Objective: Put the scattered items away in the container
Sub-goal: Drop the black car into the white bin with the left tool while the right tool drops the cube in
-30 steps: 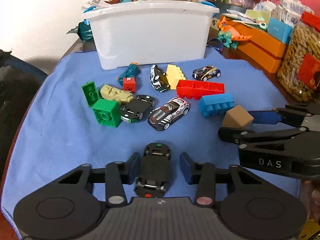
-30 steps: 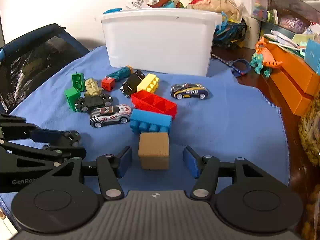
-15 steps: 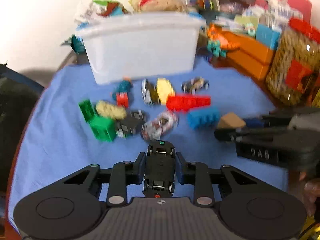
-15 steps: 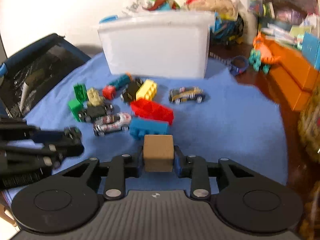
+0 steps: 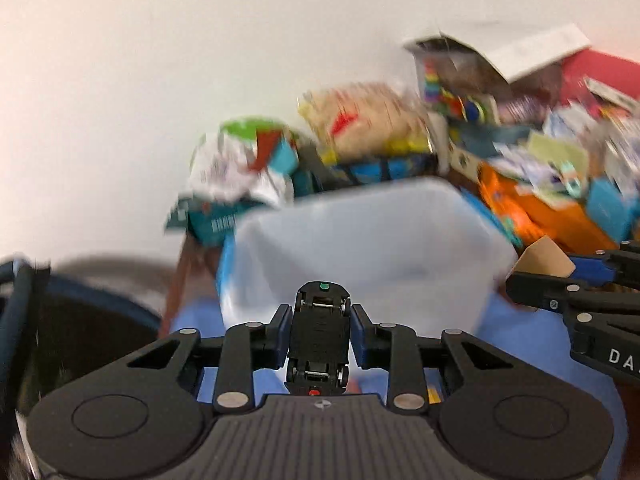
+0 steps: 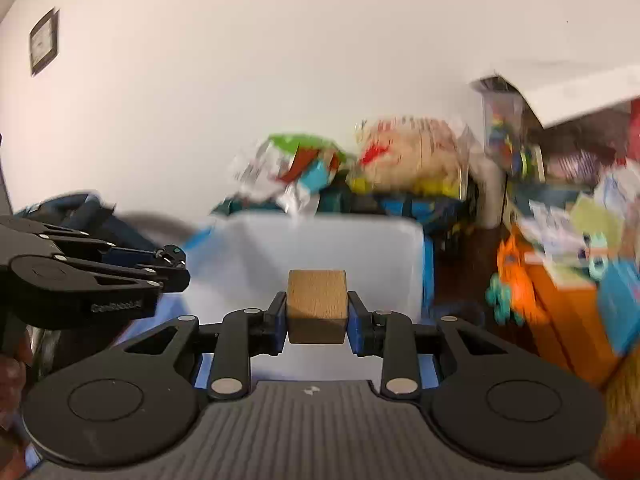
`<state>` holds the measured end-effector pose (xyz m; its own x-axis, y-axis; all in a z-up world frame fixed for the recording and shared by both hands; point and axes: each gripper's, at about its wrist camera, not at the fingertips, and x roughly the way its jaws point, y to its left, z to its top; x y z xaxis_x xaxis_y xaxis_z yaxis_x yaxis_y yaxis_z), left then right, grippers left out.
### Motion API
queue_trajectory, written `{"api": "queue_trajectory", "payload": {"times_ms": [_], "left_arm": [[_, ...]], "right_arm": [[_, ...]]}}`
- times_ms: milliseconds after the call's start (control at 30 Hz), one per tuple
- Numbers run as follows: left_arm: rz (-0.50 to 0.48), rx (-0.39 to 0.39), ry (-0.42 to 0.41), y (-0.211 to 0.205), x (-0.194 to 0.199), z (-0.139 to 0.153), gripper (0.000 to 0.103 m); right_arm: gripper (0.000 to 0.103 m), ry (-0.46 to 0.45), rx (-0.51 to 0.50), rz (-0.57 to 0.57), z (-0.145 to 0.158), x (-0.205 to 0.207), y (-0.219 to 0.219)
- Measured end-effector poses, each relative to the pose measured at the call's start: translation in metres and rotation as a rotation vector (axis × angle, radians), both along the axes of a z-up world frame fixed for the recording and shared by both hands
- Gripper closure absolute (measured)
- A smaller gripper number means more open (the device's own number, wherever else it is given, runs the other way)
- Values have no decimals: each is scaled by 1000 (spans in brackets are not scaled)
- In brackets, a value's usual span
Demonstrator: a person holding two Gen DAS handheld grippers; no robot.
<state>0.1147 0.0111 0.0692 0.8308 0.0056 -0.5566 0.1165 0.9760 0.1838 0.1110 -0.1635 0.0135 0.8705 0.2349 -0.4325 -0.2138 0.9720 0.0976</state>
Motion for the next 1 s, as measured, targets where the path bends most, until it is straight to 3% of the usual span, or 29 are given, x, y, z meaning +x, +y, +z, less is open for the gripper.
{"api": "queue_trajectory", "payload": {"times_ms": [200,433,600,667,833,1000], "left_arm": [[-41,15,9,-4,72,7,69],[-76,14,126,-2,125,-31,69],[-84,-20,193,2,142,-53,69],[-72,-20,208,5,142,-56,62],[-67,-16,224,9,134,-58,59],[-95,-75,192,17,107,-39,57]], "right_arm": [[70,32,-7,-54,9,73,10],[69,204,-21,-91,-24,127,21],[67,258,-64,-124,-35,135,30],[59,256,-76,-133,-34,135,31],[47,226,-113,-149,-27,123,32],[36,147,-155,-139,-11,94,36]]}}
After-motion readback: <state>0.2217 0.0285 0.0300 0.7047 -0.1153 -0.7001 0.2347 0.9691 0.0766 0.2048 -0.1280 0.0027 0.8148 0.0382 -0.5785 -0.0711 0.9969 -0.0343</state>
